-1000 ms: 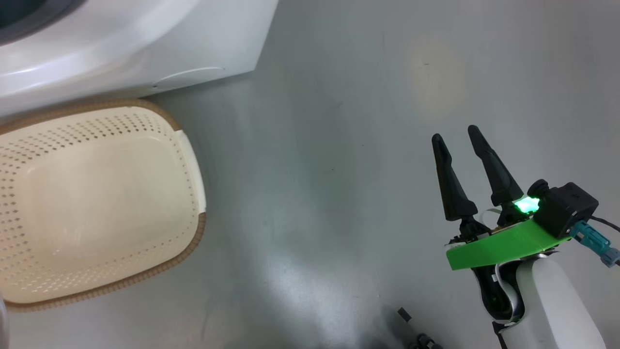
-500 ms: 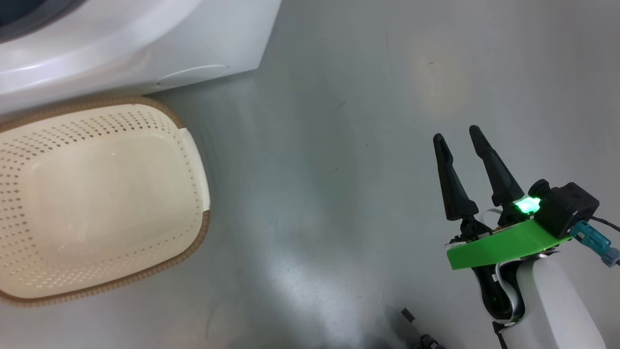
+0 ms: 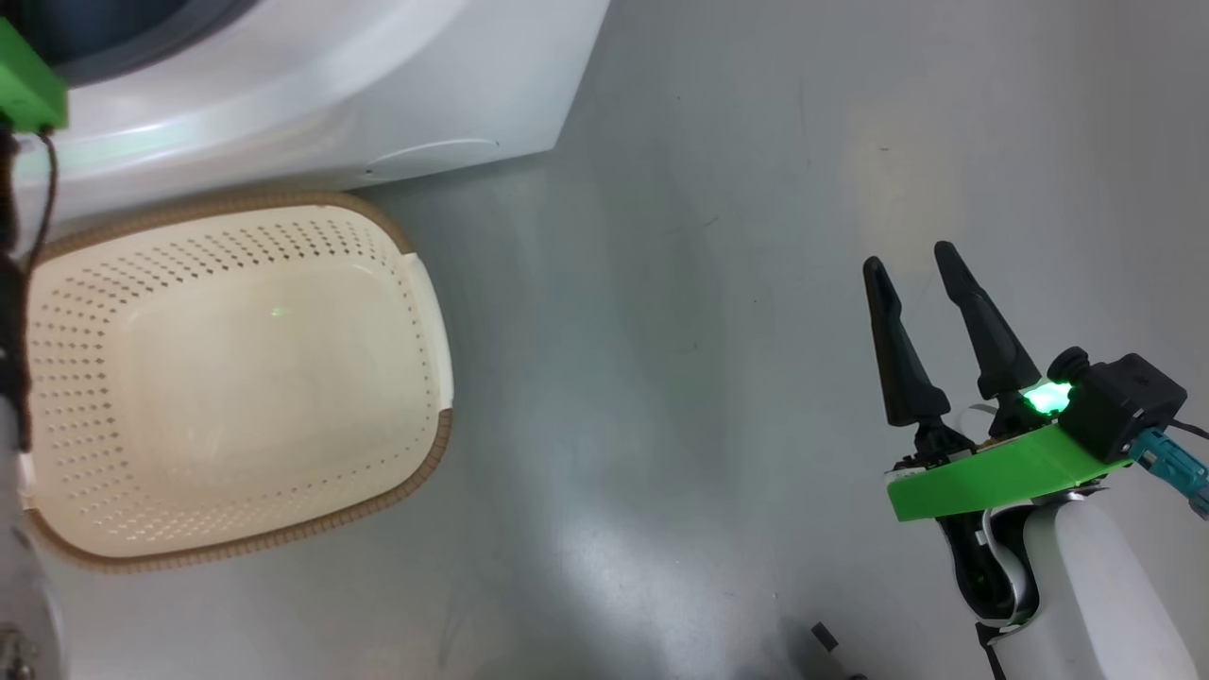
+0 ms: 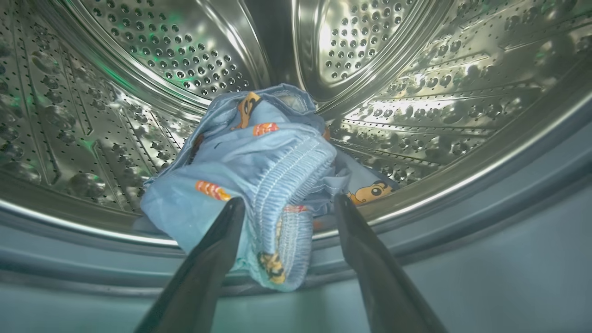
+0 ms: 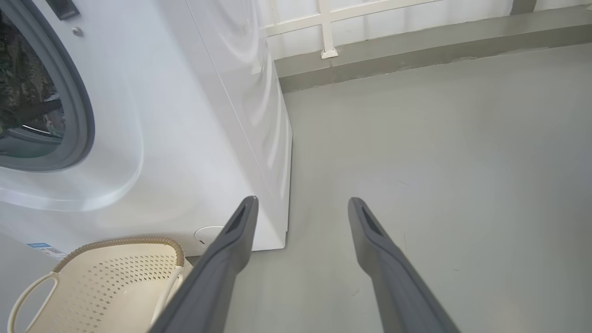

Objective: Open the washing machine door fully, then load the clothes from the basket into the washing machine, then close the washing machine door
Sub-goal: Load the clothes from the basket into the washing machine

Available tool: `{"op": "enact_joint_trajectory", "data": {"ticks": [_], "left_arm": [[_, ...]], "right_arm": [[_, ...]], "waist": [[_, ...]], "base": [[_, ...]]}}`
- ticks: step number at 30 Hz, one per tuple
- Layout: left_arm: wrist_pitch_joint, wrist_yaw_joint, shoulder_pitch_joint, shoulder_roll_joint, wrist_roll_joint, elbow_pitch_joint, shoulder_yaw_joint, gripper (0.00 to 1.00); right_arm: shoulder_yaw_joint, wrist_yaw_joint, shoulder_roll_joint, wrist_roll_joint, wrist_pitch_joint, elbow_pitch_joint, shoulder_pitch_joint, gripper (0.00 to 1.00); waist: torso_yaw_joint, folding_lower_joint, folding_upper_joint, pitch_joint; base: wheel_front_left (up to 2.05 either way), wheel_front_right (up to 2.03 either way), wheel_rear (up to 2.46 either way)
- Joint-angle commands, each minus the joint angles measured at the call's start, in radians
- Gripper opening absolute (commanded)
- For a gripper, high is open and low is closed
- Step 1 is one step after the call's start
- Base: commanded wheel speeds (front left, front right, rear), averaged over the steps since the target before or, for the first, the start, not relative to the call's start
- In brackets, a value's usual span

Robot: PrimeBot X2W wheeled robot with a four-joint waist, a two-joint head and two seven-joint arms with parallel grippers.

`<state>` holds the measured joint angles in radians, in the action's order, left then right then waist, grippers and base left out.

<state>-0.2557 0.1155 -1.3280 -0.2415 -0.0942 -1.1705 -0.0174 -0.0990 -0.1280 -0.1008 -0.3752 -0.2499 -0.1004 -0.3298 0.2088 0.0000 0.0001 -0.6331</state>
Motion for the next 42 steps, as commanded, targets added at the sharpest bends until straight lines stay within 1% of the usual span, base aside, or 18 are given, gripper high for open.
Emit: {"op": "enact_joint_trajectory", "data": {"ticks": [1, 10, 15, 22, 30, 35, 36, 42], "left_arm": [[-0.006, 0.003, 0.028, -0.038, -0.012, 0.034, -0.009, 1.0], [-0.006, 0.01, 0.167, 0.003, -0.05, 0.184, -0.021, 1.0], [-0.006, 0.012, 0.27, 0.033, -0.069, 0.277, -0.039, 1.0], [-0.006, 0.013, 0.448, 0.07, -0.071, 0.417, -0.059, 1.0], [-0.006, 0.014, 0.656, 0.099, -0.053, 0.567, -0.09, 1.0], [-0.006, 0.015, 0.785, 0.116, -0.058, 0.635, -0.116, 1.0], [-0.006, 0.015, 0.785, 0.116, -0.058, 0.635, -0.116, 1.0], [-0.006, 0.015, 0.936, 0.13, -0.055, 0.723, -0.128, 1.0]], "right_arm": [[-0.015, -0.003, -0.009, 0.007, -0.012, 0.023, 0.022, 1.0], [0.002, -0.003, -0.027, 0.012, -0.012, 0.019, 0.043, 1.0], [0.011, -0.003, -0.04, 0.013, -0.012, 0.012, 0.061, 1.0], [0.018, -0.003, -0.063, 0.014, -0.012, -0.001, 0.094, 1.0], [0.031, -0.003, -0.086, 0.015, -0.012, -0.01, 0.155, 1.0], [0.038, -0.003, -0.095, 0.014, -0.012, -0.016, 0.206, 1.0], [0.038, -0.003, -0.095, 0.014, -0.012, -0.016, 0.206, 1.0], [0.04, -0.003, -0.11, 0.01, -0.012, -0.023, 0.258, 1.0]], "waist": [[-0.009, 0.0, -0.0001, 0.008], [-0.049, 0.0, -0.0001, 0.053], [-0.072, 0.0, -0.0001, 0.092], [-0.1, 0.0, -0.0001, 0.164], [-0.13, 0.0, -0.0001, 0.265], [-0.143, 0.0, -0.0001, 0.332], [-0.143, 0.0, -0.0001, 0.332], [-0.155, 0.0, -0.0001, 0.396]], "base": [[0.0, 0.0, 0.0], [0.0, 0.0, 0.0], [0.0, 0.0, 0.0], [0.0, 0.0, 0.0], [0.0, 0.0, 0.0], [0.0, 0.0, 0.0], [0.0, 0.0, 0.0], [0.0, 0.0, 0.0]]}}
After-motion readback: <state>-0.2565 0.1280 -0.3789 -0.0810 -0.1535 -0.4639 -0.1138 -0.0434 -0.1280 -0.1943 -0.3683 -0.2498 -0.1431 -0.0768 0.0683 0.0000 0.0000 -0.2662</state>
